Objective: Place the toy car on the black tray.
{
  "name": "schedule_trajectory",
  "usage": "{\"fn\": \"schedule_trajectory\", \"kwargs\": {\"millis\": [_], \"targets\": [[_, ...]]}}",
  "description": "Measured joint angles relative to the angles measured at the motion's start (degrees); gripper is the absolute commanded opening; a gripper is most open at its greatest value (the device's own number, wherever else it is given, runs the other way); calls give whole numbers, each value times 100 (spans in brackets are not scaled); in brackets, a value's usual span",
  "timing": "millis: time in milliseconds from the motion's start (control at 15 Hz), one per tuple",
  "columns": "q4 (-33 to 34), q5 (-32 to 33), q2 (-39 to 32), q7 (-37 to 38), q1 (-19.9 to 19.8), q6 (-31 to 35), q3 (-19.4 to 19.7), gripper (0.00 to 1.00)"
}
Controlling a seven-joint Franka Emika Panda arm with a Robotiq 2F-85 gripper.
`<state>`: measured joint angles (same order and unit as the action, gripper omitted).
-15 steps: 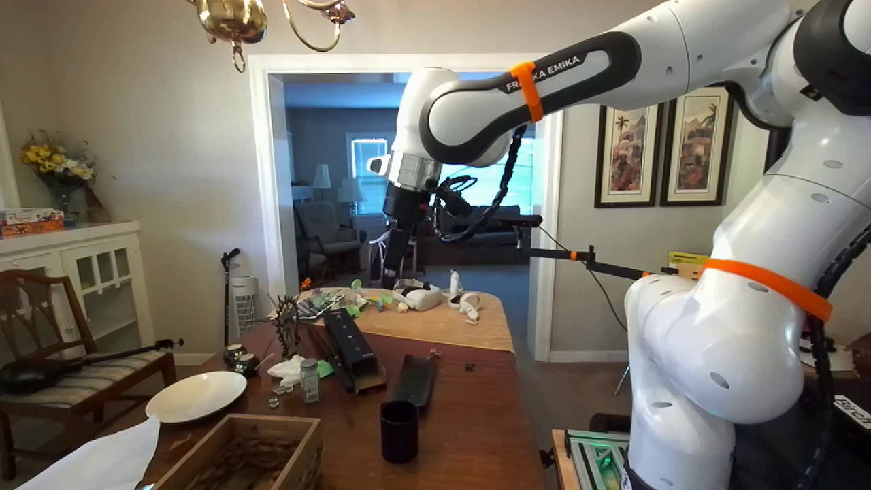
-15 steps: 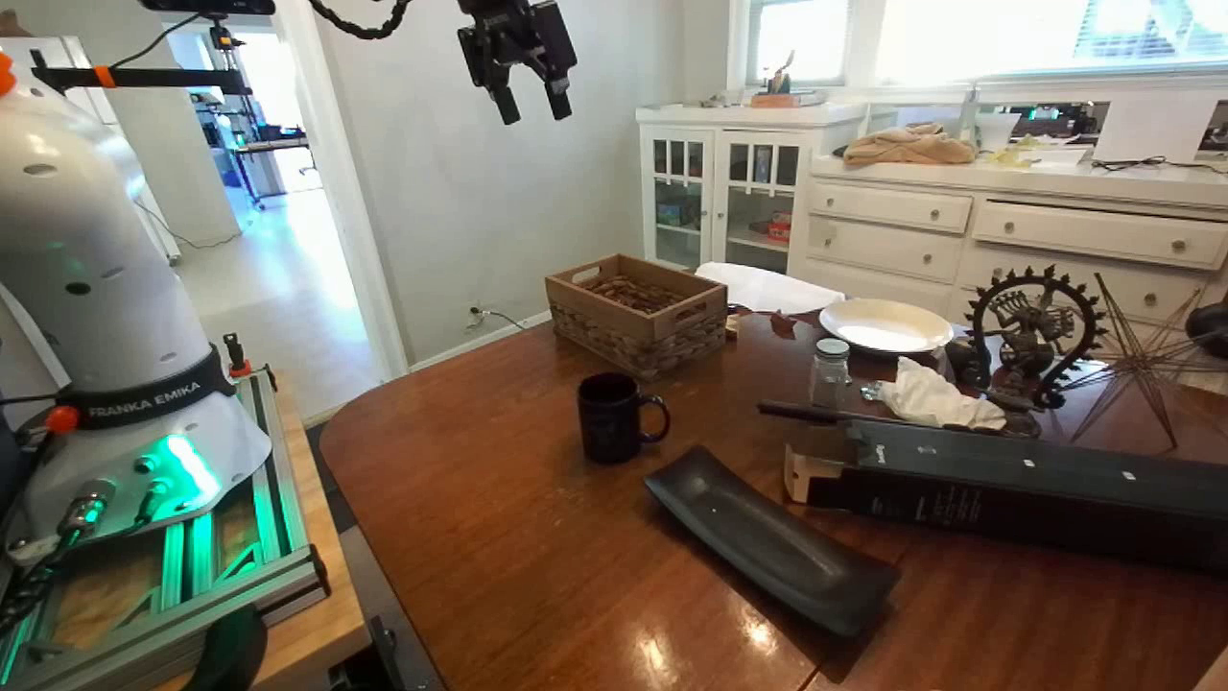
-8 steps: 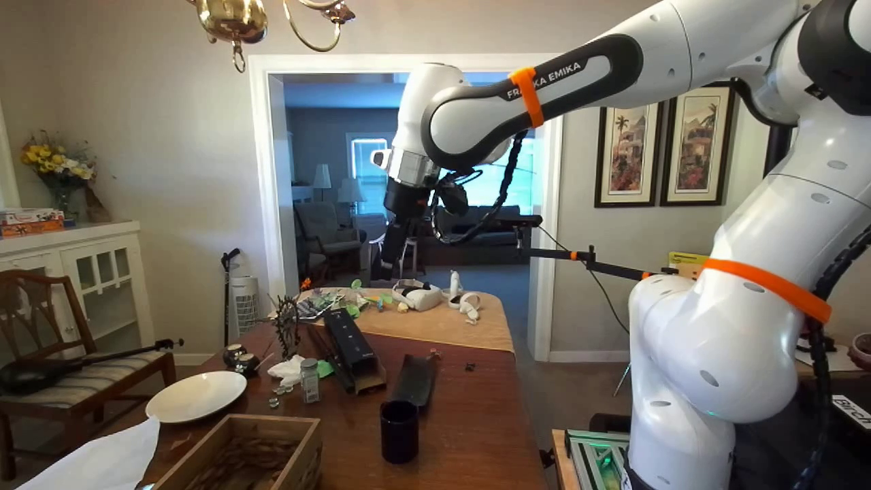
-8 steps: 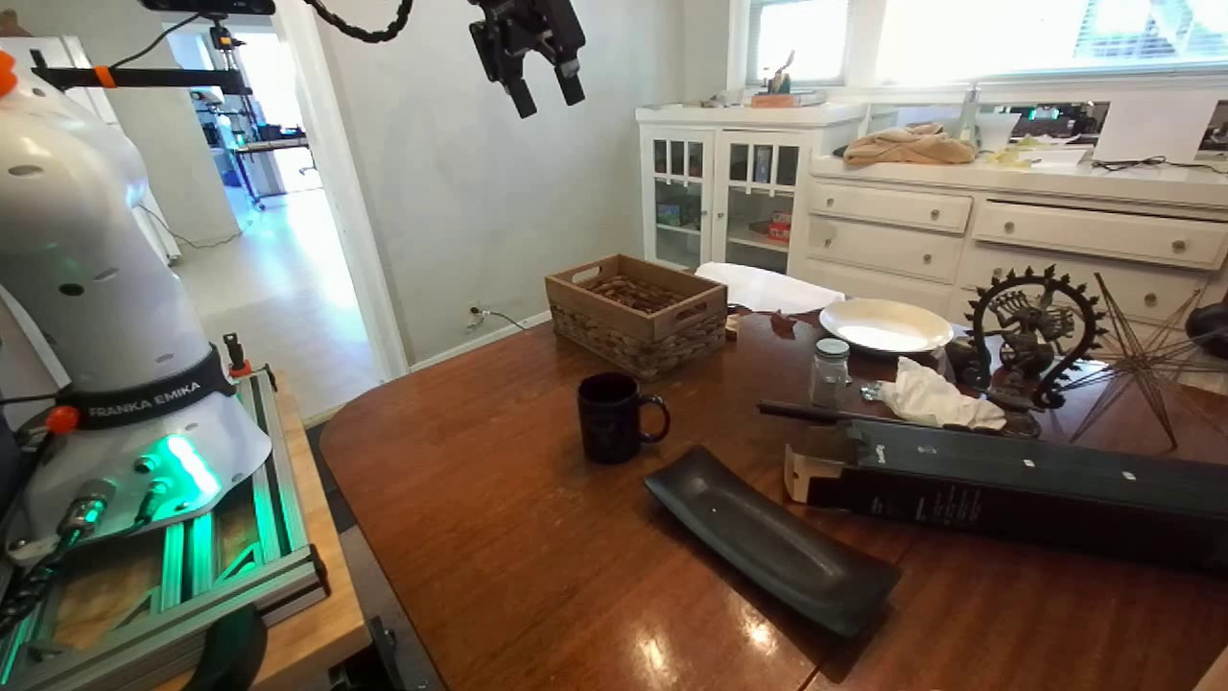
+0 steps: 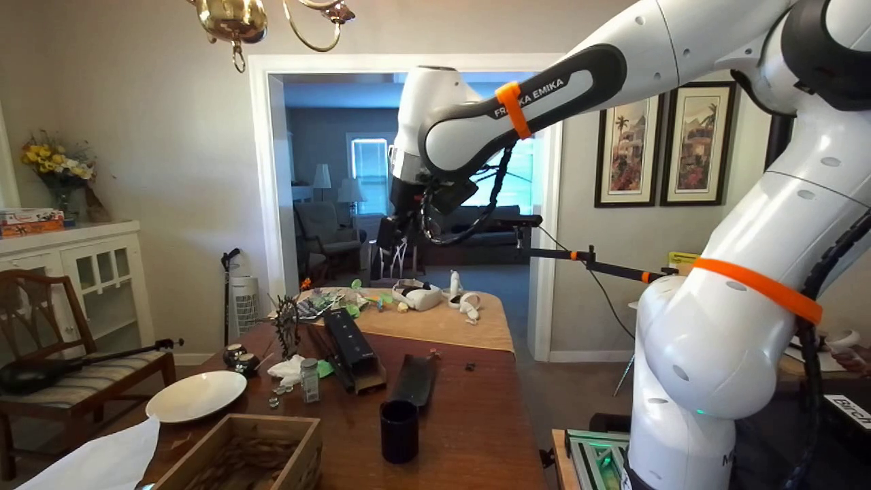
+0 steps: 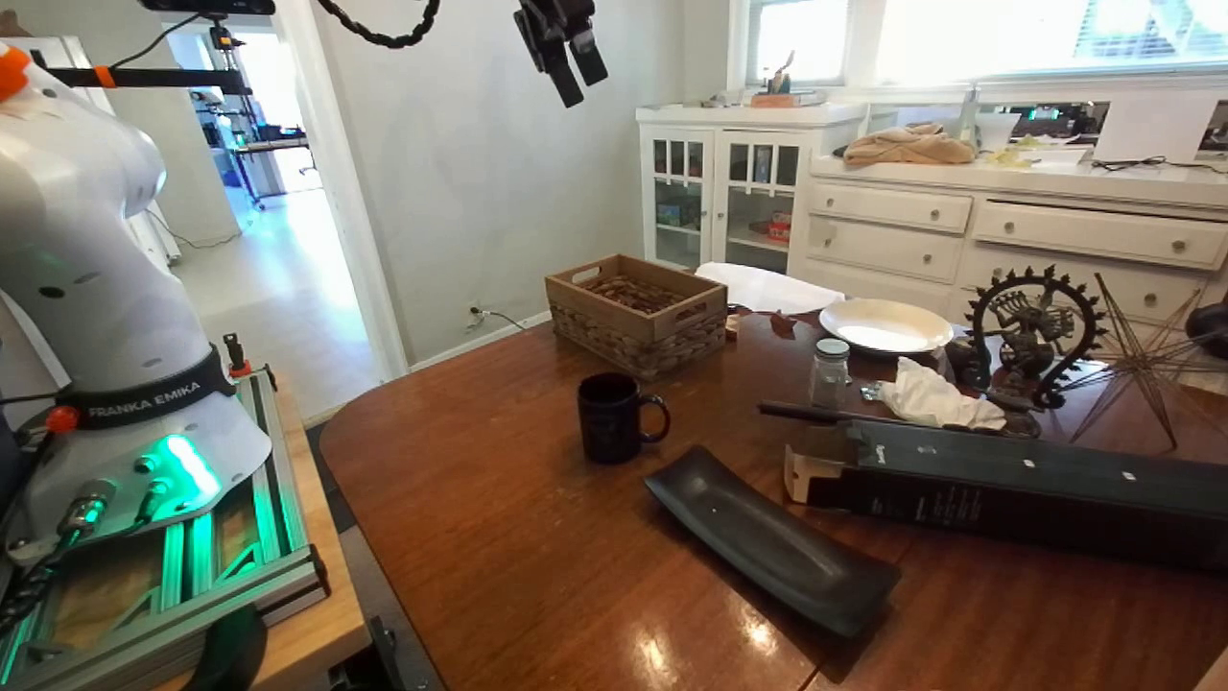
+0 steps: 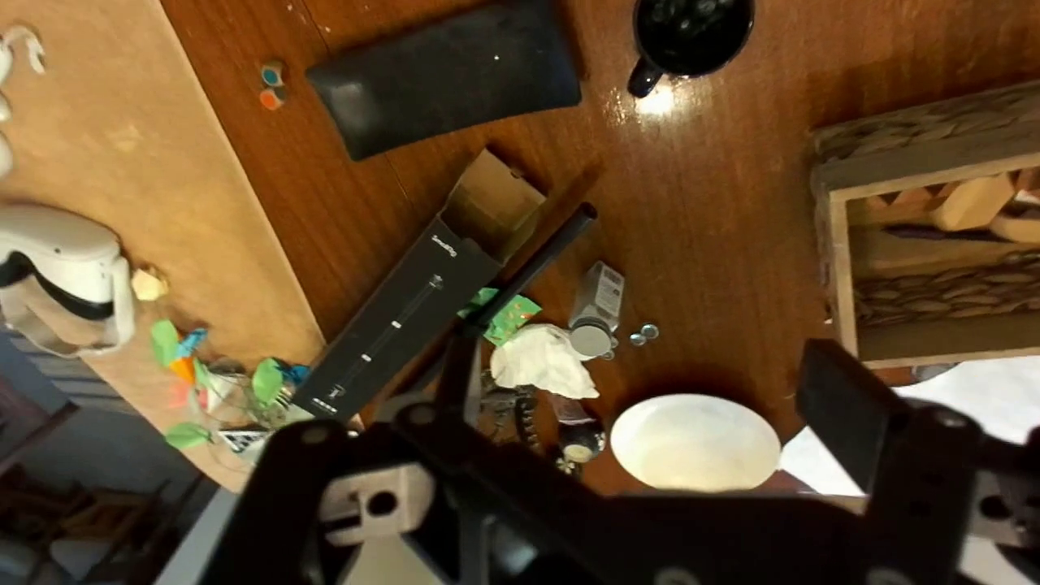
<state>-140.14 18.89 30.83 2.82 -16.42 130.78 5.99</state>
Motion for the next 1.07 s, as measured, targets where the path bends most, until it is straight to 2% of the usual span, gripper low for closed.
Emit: {"fn": "schedule_trajectory", "kwargs": {"millis": [267,1067], "targets": [[139,8,-241,1101,-293,1,-58,100],[163,8,-263,1135,-295,1,-60,100]]}}
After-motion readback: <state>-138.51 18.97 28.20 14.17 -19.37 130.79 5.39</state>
